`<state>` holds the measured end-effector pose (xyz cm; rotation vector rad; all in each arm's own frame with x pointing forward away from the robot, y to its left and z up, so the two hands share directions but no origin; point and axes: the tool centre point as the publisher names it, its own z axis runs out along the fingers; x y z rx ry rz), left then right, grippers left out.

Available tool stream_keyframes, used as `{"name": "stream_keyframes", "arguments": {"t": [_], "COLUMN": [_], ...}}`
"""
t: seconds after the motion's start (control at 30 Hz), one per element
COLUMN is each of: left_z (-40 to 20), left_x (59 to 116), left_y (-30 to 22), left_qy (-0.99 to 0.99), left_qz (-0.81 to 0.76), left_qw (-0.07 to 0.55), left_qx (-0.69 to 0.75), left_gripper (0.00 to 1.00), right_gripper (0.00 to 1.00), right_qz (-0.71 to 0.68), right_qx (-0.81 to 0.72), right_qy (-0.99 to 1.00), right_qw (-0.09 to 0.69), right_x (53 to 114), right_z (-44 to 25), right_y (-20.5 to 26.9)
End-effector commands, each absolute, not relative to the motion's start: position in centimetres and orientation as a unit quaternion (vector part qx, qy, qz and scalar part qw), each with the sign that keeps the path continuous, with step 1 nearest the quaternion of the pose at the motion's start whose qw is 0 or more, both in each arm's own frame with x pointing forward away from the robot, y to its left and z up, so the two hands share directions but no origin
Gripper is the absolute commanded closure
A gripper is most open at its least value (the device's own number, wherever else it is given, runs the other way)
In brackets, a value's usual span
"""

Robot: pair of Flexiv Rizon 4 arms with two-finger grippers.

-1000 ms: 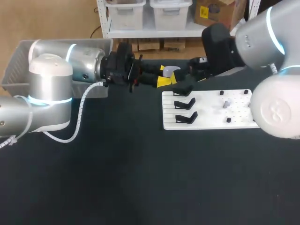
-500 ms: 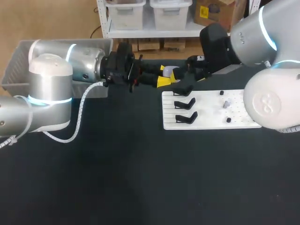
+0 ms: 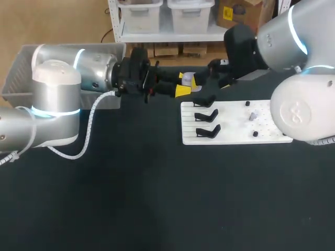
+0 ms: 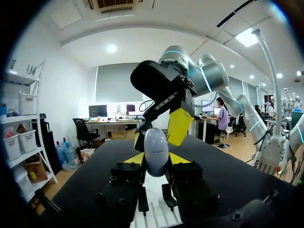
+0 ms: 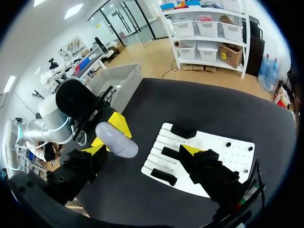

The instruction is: Pick up each earbud case from the left stands, insert the matching earbuds, close the lid, and place the case in the box.

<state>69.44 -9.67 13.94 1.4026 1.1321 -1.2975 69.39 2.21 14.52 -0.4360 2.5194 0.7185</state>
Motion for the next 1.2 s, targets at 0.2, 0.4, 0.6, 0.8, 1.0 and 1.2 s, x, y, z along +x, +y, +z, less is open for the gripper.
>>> {"name": "stream_keyframes", "arguments": {"t": [0.2,0.4,0.6,0.8,1.0,1.2], "left_z": [13.9,13.9,13.9,13.9,13.9,13.9], "left_x": [69.2,69.2,69.2,69.2,69.2,69.2], "left_y": [-9.6,-9.6,-9.6,-9.6,-9.6,-9.6], "left_qy": [0.457,0.457,0.457,0.457,0.457,0.457], "left_qz": [-0.522,-0.522,-0.522,-0.522,-0.522,-0.522], "left_qw": [0.446,0.446,0.446,0.446,0.446,0.446], "left_qx": [0.565,0.565,0.565,0.565,0.565,0.565], "left_gripper": [1.00,1.00,1.00,1.00,1.00,1.00], "right_gripper": [0.00,0.00,0.00,0.00,0.00,0.00], "right_qz": [0.245,0.145,0.047,0.024,0.021,0.017], "right_qx": [-0.158,-0.195,-0.205,-0.190,-0.170,-0.182], "right_qy": [0.917,0.926,0.943,0.958,0.970,0.974], "right_qw": [0.272,0.290,0.259,0.215,0.172,0.134], "right_x": [69.5,68.2,66.0,63.7,61.5,60.3], "right_z": [16.6,18.3,18.4,17.0,14.6,12.5], "right_y": [1.6,-0.1,-3.3,-6.4,-9.3,-11.9]}}
